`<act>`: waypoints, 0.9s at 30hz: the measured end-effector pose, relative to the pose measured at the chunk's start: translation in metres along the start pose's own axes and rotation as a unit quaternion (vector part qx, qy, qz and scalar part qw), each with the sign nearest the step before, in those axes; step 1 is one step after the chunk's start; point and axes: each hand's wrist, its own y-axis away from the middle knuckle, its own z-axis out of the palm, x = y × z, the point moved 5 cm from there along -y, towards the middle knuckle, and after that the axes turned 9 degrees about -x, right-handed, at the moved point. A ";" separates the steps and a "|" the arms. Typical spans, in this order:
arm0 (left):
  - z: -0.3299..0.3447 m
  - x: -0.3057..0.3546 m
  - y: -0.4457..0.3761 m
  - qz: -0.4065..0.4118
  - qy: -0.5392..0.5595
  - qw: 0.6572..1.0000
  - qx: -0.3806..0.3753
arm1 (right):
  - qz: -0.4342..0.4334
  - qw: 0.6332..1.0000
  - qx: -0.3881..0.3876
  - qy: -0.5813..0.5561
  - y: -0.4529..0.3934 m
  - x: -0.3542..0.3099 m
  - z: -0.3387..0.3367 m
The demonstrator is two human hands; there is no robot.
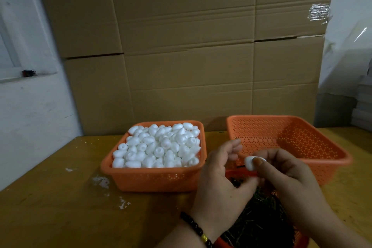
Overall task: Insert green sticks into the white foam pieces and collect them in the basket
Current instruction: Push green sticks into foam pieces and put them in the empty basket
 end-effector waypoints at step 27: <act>-0.126 -0.077 -0.022 -0.294 -0.455 0.840 0.021 | -0.103 0.837 -0.054 0.535 0.001 -0.011 0.001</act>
